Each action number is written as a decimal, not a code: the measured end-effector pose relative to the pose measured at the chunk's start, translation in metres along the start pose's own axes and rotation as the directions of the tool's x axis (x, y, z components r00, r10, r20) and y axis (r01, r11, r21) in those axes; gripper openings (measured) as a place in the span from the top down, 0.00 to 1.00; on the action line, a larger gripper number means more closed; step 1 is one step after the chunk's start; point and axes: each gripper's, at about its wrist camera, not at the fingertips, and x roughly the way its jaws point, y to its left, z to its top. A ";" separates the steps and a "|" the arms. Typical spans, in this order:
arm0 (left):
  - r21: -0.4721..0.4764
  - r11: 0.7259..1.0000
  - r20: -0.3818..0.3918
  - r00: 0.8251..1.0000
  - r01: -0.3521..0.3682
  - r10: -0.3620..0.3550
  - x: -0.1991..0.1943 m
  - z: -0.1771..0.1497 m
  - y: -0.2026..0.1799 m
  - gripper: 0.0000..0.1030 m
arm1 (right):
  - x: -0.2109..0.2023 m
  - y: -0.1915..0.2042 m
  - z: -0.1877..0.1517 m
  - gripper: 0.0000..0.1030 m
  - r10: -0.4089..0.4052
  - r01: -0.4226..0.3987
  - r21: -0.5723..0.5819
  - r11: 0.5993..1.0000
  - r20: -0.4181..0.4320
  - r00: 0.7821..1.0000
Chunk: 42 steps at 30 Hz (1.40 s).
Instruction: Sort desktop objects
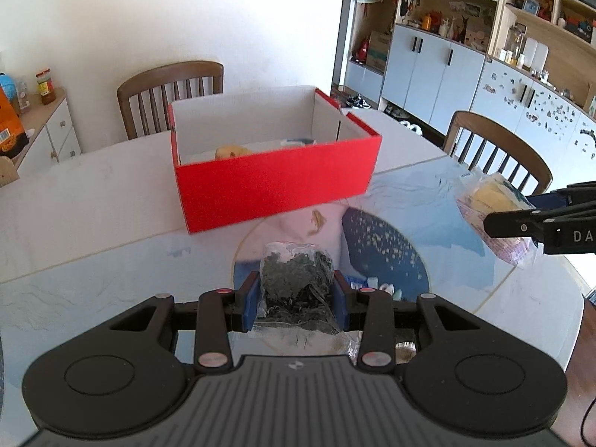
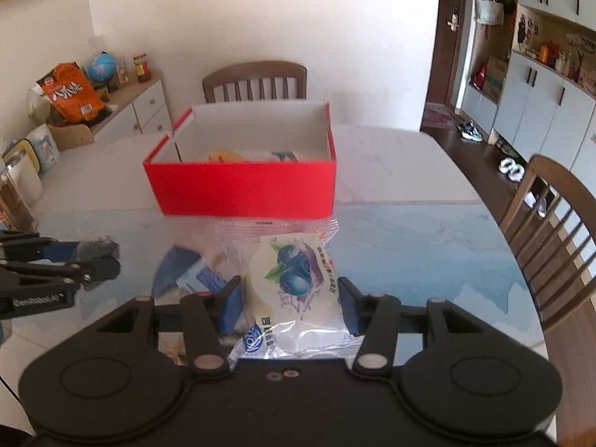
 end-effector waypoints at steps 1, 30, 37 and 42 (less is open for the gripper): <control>-0.006 1.000 0.004 1.000 0.001 -0.001 0.000 0.004 0.000 0.64 | -0.001 0.001 0.004 0.50 0.004 -0.003 -0.006 1.000 0.009 1.000; -0.060 0.993 0.082 0.991 -0.097 0.102 0.040 0.142 0.029 0.63 | 0.043 0.010 0.142 0.50 0.074 -0.066 -0.082 0.994 0.089 0.993; -0.039 0.993 0.051 0.993 -0.109 0.111 0.060 0.161 0.034 0.63 | 0.068 0.011 0.163 0.50 0.095 -0.088 -0.094 0.992 0.068 0.993; -0.032 0.994 0.015 0.995 -0.102 0.102 0.077 0.171 0.036 0.63 | 0.085 0.011 0.170 0.50 0.102 -0.097 -0.098 0.990 0.045 0.994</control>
